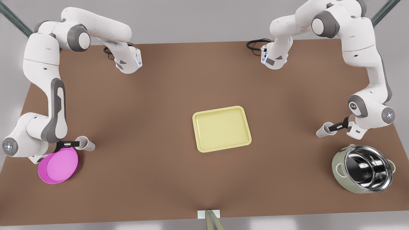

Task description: Use both arms to respectively pick up the white IKEA cups from the middle-left and middle-right positions, then place the white IKEA cups onto the middle-middle tray, ensuring that the cups remain upright and do not tip over

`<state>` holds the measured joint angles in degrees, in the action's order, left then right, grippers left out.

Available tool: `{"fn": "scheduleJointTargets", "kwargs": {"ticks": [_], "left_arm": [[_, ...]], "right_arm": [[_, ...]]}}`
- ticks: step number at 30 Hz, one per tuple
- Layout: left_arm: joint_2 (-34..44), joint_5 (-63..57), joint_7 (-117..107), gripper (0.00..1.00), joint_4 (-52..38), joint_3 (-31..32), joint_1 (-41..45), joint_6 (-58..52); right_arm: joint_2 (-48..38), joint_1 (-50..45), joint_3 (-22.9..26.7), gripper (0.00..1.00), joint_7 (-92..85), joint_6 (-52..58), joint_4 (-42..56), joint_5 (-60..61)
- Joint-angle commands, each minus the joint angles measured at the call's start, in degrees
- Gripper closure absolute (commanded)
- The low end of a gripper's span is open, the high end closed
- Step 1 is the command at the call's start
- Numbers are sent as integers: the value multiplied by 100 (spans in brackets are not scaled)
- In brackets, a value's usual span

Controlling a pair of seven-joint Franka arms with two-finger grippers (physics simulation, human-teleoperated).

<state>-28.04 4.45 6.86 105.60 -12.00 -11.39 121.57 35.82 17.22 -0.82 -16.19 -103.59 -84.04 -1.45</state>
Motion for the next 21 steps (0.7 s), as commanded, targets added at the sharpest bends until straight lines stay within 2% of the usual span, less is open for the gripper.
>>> {"fn": "scheduleJointTargets", "kwargs": {"ticks": [1, 4, 5, 6, 7, 12, 13, 14, 16, 17, 18, 19, 21], "left_arm": [[-35, 64, 598, 0, 101, -13, -4, 561], [-43, 64, 606, 0, 268, -92, -4, 561], [-43, 56, 598, 4, 269, -101, 5, 561], [-43, 64, 580, 38, 269, -101, 5, 561], [-52, 64, 571, 53, 269, -101, 5, 561], [-167, 100, 571, 54, 269, -92, 32, 561], [-167, 100, 562, 56, 269, -92, 32, 561], [-167, 108, 554, 66, 260, -92, 40, 552], [18, 275, 554, 69, 260, -92, 76, 517], [150, 275, 545, 72, 260, -74, 190, 526], [194, 293, 545, 74, 242, 5, 234, 552], [238, 293, 545, 77, 233, 84, 304, 561], [273, 275, 510, 79, 207, 295, 366, 552]], "right_arm": [[-31, 27, 3, 0, -297, -706, -227, -4], [39, 71, 12, 0, -297, -715, -306, -13], [92, 115, 12, 0, -305, -733, -306, -13], [110, 159, 12, 0, -305, -742, -306, -13], [136, 168, 12, 0, -305, -742, -306, -13], [391, 238, 3, 0, -297, -812, -341, 22], [443, 238, 3, 0, -297, -847, -341, 31], [461, 238, 3, 0, -297, -847, -350, 40], [514, 238, 3, 0, -297, -847, -350, 40], [514, 247, 3, 11, -332, -838, -350, 31], [505, 247, 3, 42, -516, -821, -341, 40], [496, 247, 3, 58, -578, -795, -341, 40], [488, 212, -5, 71, -587, -760, -341, 40]]}}
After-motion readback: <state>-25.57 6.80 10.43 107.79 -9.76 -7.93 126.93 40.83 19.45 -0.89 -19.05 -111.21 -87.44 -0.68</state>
